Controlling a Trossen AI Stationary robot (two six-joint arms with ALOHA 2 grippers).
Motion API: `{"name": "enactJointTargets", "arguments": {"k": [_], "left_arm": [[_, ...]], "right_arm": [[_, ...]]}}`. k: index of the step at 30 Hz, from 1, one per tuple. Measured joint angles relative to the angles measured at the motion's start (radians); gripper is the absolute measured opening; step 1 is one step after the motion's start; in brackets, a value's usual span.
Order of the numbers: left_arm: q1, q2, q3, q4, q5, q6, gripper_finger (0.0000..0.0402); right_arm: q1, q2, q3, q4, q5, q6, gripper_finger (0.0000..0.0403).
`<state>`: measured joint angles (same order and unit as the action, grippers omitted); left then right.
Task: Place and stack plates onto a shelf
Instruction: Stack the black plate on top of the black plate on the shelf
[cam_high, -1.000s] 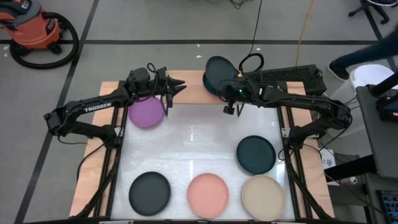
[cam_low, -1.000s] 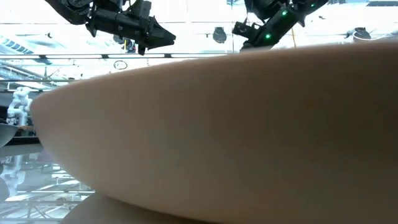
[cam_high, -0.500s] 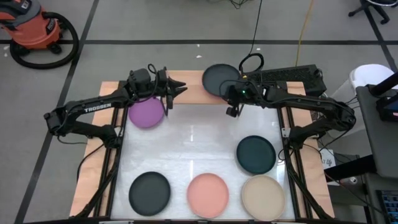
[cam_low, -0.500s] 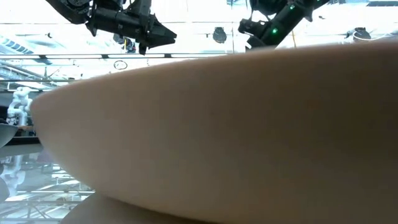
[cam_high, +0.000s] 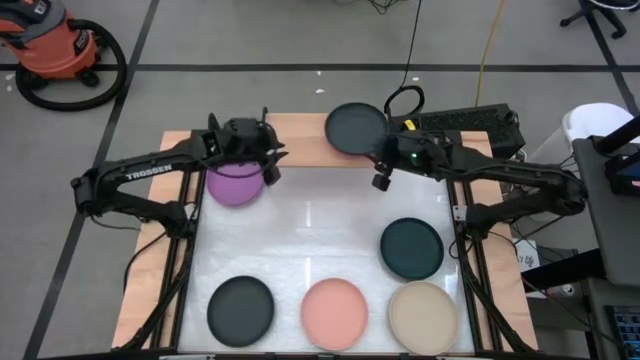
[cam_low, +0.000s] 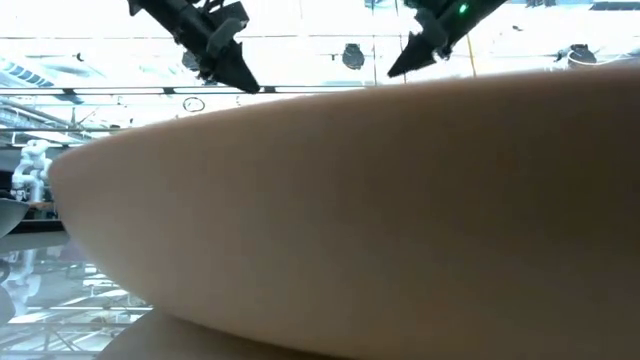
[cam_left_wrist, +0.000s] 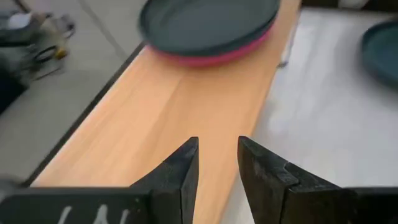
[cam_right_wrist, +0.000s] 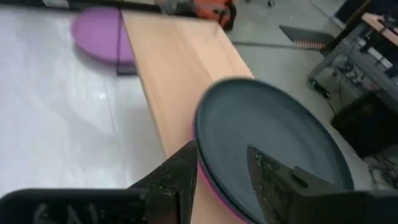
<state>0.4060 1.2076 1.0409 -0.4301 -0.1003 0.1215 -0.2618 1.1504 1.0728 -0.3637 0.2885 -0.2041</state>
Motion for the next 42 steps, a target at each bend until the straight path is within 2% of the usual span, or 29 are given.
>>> {"name": "enactJointTargets", "arguments": {"k": [4,8,13,19,22,25,31,35,42], "left_arm": [[-0.023,0.000,-0.010,-0.112,-0.032,-0.026,0.0118],[-0.067,0.000,-0.023,-0.214,0.003,-0.046,0.0118],[-0.155,0.000,-0.024,-0.321,0.146,-0.051,0.0118],[-0.288,0.061,-0.025,-0.458,0.386,-0.053,0.0118],[-0.351,0.108,-0.024,-0.493,0.441,-0.071,0.0118],[-0.403,0.169,-0.024,-0.498,0.515,-0.081,0.0118],[-0.507,0.322,-0.025,-0.481,0.652,-0.091,0.0118],[-0.561,0.402,-0.025,-0.435,0.671,-0.102,0.0118],[-0.586,0.453,-0.024,-0.399,0.668,-0.112,0.0118]], "right_arm": [[0.046,-0.081,-0.068,0.048,-0.001,0.019,0.0119],[0.084,-0.168,-0.188,0.145,-0.003,0.054,0.0119],[0.136,-0.278,-0.347,0.282,-0.004,0.119,0.0118],[0.193,-0.385,-0.523,0.528,-0.005,0.133,0.0118],[0.209,-0.412,-0.592,0.661,-0.006,0.104,0.0118],[0.220,-0.434,-0.625,0.738,-0.006,0.090,0.0118],[0.236,-0.450,-0.635,0.747,-0.006,0.088,0.0118],[0.251,-0.450,-0.635,0.749,-0.006,0.088,0.0118],[0.265,-0.450,-0.635,0.748,-0.006,0.113,0.0118]]}}
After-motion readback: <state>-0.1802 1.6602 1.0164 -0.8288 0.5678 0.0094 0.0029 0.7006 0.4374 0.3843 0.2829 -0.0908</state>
